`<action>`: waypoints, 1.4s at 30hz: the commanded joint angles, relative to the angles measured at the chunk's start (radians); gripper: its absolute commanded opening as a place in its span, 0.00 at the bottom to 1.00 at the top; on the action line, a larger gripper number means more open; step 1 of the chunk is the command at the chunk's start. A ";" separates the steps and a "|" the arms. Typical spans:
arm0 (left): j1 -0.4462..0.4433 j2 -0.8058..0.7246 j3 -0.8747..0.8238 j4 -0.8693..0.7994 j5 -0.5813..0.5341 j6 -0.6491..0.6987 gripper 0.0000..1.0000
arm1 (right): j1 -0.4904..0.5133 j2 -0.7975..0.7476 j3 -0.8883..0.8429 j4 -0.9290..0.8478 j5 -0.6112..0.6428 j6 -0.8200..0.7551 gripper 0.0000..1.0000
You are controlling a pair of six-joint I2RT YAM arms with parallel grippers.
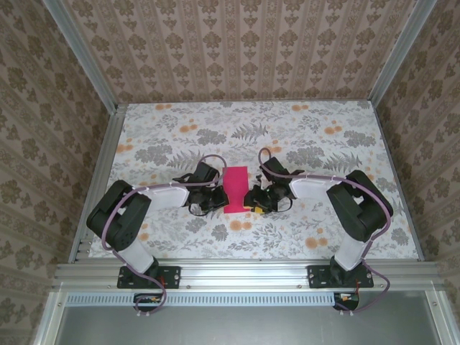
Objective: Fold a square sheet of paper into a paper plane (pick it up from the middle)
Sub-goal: Third fold the triangle at the center of the table.
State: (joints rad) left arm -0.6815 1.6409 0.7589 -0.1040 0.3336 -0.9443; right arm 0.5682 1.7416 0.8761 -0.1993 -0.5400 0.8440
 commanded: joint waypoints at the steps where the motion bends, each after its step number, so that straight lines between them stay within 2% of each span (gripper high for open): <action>1: -0.010 -0.004 0.008 -0.064 -0.005 -0.016 0.12 | 0.007 -0.024 -0.022 0.039 -0.029 0.047 0.34; 8: -0.008 -0.048 0.033 -0.105 -0.007 0.009 0.13 | 0.007 -0.045 -0.051 0.094 0.012 0.095 0.11; 12: 0.008 -0.091 0.061 -0.100 0.011 0.039 0.17 | 0.007 -0.046 -0.039 0.056 0.001 0.065 0.00; 18: 0.054 -0.102 0.104 -0.072 0.031 0.075 0.25 | 0.007 -0.063 -0.043 -0.031 -0.021 -0.006 0.00; 29: 0.085 0.067 0.179 -0.087 0.054 0.121 0.20 | 0.005 -0.091 -0.058 -0.025 -0.031 -0.002 0.00; 34: 0.085 0.116 0.190 -0.098 0.053 0.126 0.18 | 0.005 -0.097 -0.068 0.011 -0.015 0.031 0.06; 39: 0.085 0.138 0.186 -0.103 0.053 0.127 0.17 | 0.004 -0.104 -0.080 0.042 0.008 0.055 0.19; 42: 0.085 0.143 0.184 -0.102 0.053 0.127 0.17 | 0.004 -0.110 -0.083 0.054 0.016 0.060 0.21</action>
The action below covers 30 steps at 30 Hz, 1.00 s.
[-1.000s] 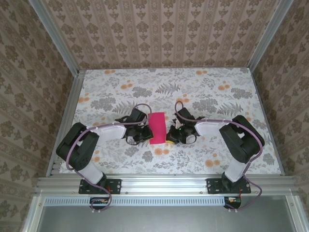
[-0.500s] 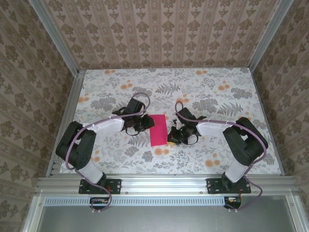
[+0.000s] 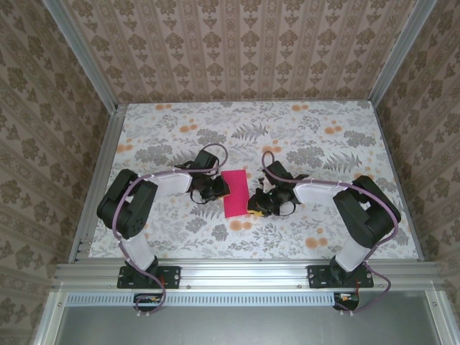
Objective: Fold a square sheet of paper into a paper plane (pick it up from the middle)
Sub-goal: Third fold the triangle at the center of the table.
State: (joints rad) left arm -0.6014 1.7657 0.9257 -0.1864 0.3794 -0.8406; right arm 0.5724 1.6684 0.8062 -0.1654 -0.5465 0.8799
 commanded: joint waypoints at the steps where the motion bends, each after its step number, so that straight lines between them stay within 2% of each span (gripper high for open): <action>1: 0.005 0.020 0.018 -0.021 0.007 0.023 0.17 | 0.000 -0.037 -0.013 0.024 0.024 0.026 0.21; 7: 0.004 0.021 0.012 -0.019 0.008 0.023 0.17 | 0.000 -0.045 -0.014 0.033 0.033 0.038 0.20; 14: 0.003 0.021 0.009 -0.018 0.010 0.021 0.17 | 0.000 -0.044 -0.022 0.097 0.002 0.061 0.02; 20: 0.002 0.021 0.006 -0.017 0.012 0.021 0.16 | 0.000 -0.005 -0.020 0.296 -0.066 0.112 0.01; 30: 0.002 -0.002 0.022 -0.032 0.026 0.029 0.16 | 0.001 0.100 0.039 0.388 -0.074 0.128 0.01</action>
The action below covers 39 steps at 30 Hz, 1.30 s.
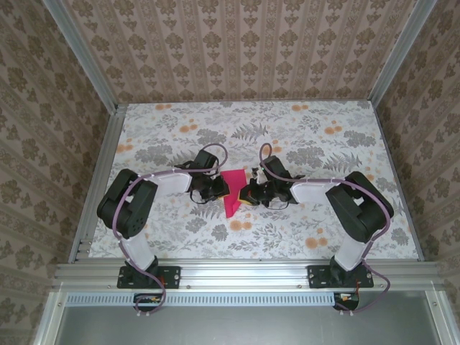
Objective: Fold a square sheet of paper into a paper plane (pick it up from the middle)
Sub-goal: Third fold the triangle at the center of the table.
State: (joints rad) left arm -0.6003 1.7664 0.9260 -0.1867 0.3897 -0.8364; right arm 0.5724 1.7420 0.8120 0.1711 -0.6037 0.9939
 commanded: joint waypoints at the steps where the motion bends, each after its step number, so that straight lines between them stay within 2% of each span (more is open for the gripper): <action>1: 0.000 -0.009 0.029 -0.033 0.018 0.027 0.17 | 0.001 0.034 0.036 0.056 -0.016 0.014 0.01; 9: 0.023 -0.074 0.057 -0.031 -0.019 0.038 0.20 | 0.001 0.052 0.055 0.008 0.004 -0.026 0.01; 23: 0.040 0.070 0.114 -0.062 0.006 0.066 0.16 | 0.001 0.089 0.101 -0.010 -0.002 -0.052 0.02; 39: 0.039 0.095 0.123 -0.075 0.014 0.077 0.15 | 0.001 0.157 0.140 -0.005 -0.012 -0.061 0.02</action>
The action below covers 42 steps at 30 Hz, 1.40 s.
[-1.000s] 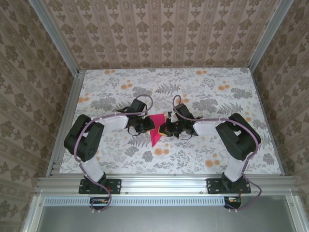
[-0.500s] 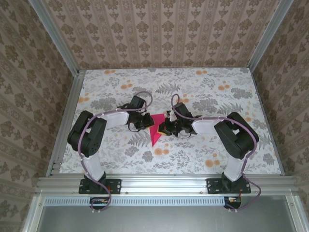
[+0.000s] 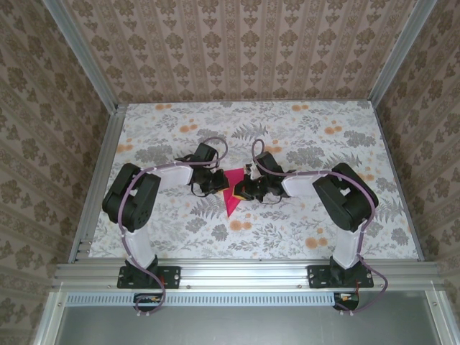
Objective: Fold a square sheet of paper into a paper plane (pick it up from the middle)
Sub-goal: Third fold the triangle at the center of the table.
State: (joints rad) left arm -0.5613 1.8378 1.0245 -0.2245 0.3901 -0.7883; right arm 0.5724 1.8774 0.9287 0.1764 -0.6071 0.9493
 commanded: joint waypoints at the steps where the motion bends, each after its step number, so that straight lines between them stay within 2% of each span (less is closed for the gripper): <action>1: 0.000 0.024 0.025 -0.038 0.015 0.028 0.15 | 0.001 0.026 0.025 -0.008 -0.012 -0.016 0.02; 42: -0.009 0.035 0.025 -0.035 0.035 0.034 0.15 | 0.001 0.097 0.086 -0.047 -0.042 -0.063 0.02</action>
State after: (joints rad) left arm -0.5621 1.8507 1.0386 -0.2321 0.4088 -0.7807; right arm 0.5724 1.9537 0.9901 0.1505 -0.6361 0.9112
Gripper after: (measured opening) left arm 0.150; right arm 0.047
